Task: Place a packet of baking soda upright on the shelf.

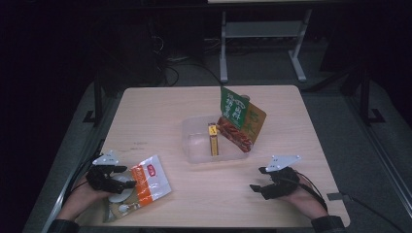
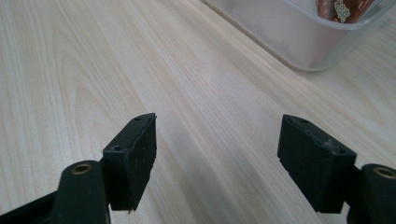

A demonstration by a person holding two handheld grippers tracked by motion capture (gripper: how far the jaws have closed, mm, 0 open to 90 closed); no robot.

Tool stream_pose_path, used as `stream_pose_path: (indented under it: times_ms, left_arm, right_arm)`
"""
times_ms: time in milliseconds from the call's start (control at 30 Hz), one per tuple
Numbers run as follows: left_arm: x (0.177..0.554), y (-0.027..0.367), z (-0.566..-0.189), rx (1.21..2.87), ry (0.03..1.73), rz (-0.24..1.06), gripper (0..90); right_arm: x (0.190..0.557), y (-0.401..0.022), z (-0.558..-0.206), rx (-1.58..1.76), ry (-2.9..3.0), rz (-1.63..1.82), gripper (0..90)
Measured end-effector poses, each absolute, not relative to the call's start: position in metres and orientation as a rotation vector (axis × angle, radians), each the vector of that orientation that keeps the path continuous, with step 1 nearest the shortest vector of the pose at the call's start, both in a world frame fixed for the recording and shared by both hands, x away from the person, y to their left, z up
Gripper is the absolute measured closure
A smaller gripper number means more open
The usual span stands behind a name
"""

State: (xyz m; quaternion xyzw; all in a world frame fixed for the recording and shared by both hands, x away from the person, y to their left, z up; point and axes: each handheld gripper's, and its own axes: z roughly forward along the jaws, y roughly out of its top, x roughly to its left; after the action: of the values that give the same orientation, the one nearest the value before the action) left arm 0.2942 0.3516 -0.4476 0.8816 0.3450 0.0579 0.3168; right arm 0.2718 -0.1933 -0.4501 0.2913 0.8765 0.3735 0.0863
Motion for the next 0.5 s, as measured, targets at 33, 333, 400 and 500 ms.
stream_pose_path:
  times_ms: [33, 333, 400, 500]
  left_arm:
    - [0.2951, 0.3511, -0.4491, 2.312, 0.911, 0.136, 23.1]
    - [0.2950, 0.3518, -0.4510, 2.336, 0.898, 0.097, 46.0]
    - [0.2949, 0.3528, -0.4508, 2.335, 0.904, 0.105, 55.6]
    - [0.2953, 0.3543, -0.4507, 2.325, 0.913, 0.087, 63.0]
  right_arm:
    - [0.2719, -0.1933, -0.4502, 0.868, 2.612, 1.113, 27.8]
    - [0.2717, -0.1935, -0.4499, 0.870, 2.609, 1.112, 27.9]
    - [0.2716, -0.1935, -0.4497, 0.868, 2.609, 1.111, 27.8]
    - [0.2716, -0.1931, -0.4496, 0.866, 2.611, 1.110, 27.9]
